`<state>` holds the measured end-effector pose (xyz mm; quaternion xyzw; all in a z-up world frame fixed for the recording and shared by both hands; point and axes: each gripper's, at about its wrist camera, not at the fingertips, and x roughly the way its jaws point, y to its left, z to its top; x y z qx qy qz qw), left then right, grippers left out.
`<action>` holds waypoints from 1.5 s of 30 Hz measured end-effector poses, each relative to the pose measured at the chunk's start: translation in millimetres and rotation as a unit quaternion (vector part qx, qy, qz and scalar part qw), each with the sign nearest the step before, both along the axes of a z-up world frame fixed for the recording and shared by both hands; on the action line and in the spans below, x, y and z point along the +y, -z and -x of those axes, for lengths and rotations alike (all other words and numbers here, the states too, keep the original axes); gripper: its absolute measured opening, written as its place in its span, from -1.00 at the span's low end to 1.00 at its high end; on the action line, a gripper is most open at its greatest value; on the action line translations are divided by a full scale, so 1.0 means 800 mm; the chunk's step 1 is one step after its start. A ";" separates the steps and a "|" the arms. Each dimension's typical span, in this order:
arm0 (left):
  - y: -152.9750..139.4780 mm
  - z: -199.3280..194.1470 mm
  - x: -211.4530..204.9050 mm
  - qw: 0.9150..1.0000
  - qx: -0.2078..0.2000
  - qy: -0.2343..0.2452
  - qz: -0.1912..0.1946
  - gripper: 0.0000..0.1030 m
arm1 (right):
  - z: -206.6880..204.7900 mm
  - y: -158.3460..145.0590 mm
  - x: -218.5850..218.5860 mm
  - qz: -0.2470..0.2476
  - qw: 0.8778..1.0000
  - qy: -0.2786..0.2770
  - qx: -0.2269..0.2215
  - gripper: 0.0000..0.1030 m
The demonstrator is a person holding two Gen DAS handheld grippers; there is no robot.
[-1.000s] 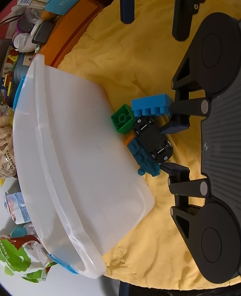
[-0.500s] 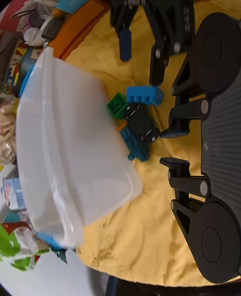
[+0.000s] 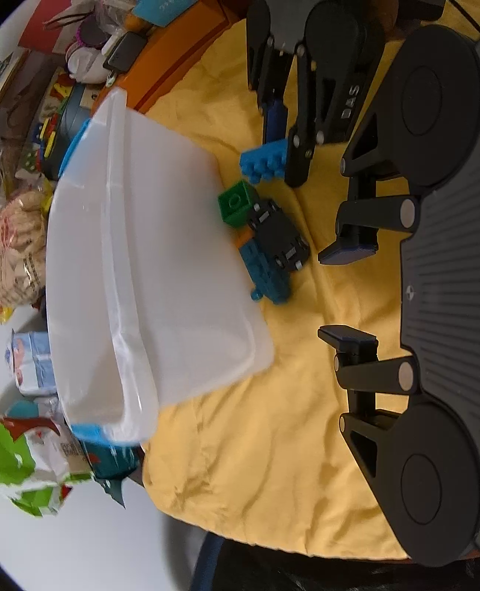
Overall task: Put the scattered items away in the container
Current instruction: 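Grasp the blue brick with the right tool, then grasp the dark green toy car with the left tool while the right tool holds the blue brick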
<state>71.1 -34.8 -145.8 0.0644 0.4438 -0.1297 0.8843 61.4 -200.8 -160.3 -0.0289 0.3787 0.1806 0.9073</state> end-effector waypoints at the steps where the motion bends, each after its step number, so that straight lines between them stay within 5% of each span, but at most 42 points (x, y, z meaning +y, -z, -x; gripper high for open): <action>1: 0.001 -0.002 -0.007 1.000 -0.003 0.006 -0.002 -0.22 | 0.003 -0.001 -0.007 -0.001 1.000 0.004 0.000 -0.34; 13: 0.022 -0.033 -0.050 0.999 0.002 0.045 -0.004 -0.21 | 0.019 -0.007 -0.055 -0.011 1.000 0.026 0.010 -0.34; 21: 0.001 0.001 -0.070 0.992 0.014 0.122 0.041 -0.19 | 0.020 -0.012 -0.065 -0.022 0.999 0.030 0.005 -0.34; 27: 0.005 -0.015 -0.054 0.997 -0.016 0.081 -0.001 -0.18 | 0.019 -0.016 -0.073 -0.026 0.999 0.027 0.003 -0.34; 34: 0.035 -0.038 -0.051 0.996 0.012 0.085 -0.011 -0.07 | 0.020 -0.019 -0.076 -0.030 0.999 0.025 0.002 -0.34; 45: 0.031 -0.045 -0.057 0.997 0.018 0.072 0.012 -0.08 | 0.021 -0.021 -0.080 -0.037 0.999 0.022 0.004 -0.34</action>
